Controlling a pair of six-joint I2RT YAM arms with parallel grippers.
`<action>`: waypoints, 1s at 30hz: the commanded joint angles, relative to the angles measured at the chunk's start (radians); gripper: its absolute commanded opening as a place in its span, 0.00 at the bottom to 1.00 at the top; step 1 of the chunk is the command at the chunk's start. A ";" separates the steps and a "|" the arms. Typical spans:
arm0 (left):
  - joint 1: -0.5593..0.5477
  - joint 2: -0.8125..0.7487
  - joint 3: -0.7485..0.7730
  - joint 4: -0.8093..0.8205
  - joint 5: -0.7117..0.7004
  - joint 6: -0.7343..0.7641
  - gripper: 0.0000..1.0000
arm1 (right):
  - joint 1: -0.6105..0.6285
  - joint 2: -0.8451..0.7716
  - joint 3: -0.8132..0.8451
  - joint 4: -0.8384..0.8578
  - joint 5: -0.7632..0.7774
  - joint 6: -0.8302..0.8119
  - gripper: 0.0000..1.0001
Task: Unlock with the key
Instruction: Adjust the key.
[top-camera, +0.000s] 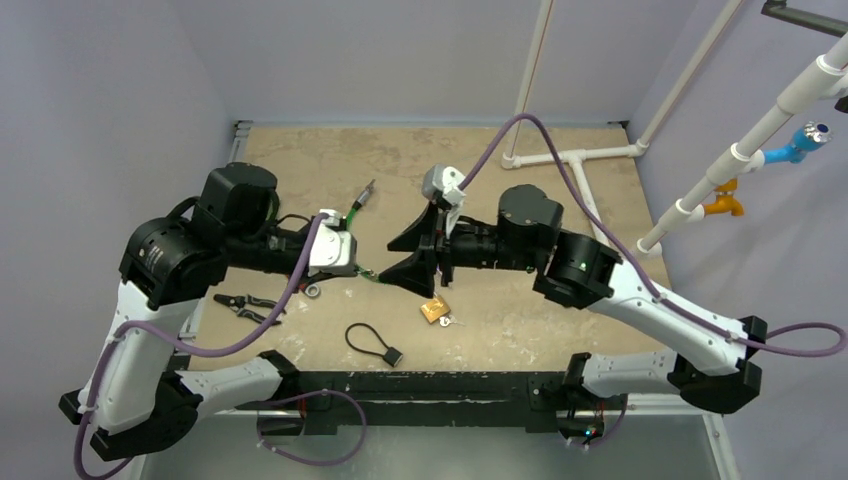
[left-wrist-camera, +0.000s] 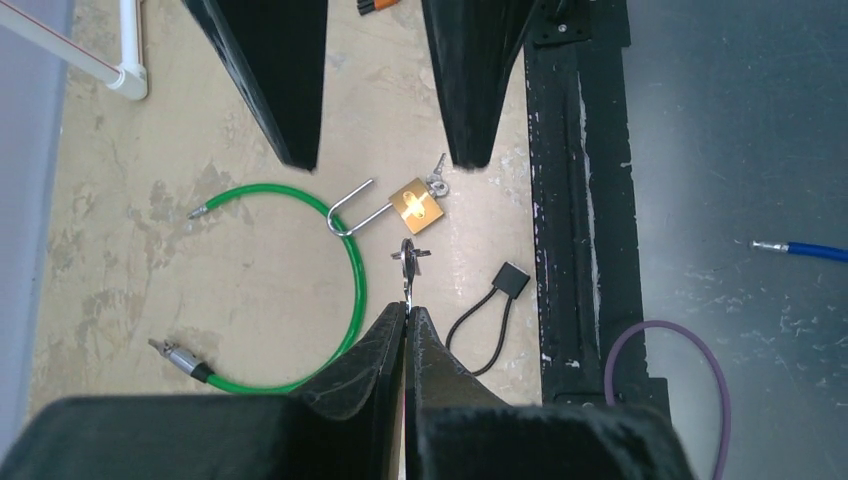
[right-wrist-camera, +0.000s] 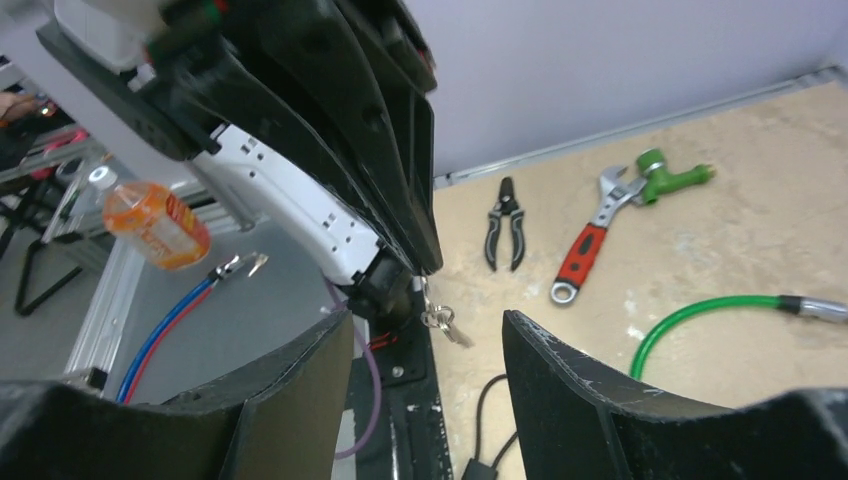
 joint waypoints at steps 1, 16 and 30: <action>-0.012 0.012 0.080 -0.073 0.021 -0.025 0.00 | -0.005 0.040 -0.003 0.085 -0.136 0.011 0.56; -0.015 0.041 0.147 -0.100 0.002 -0.125 0.00 | 0.004 0.123 0.013 0.196 -0.181 0.033 0.42; -0.014 0.037 0.182 -0.135 -0.014 -0.111 0.00 | 0.015 0.148 0.030 0.125 -0.188 0.034 0.10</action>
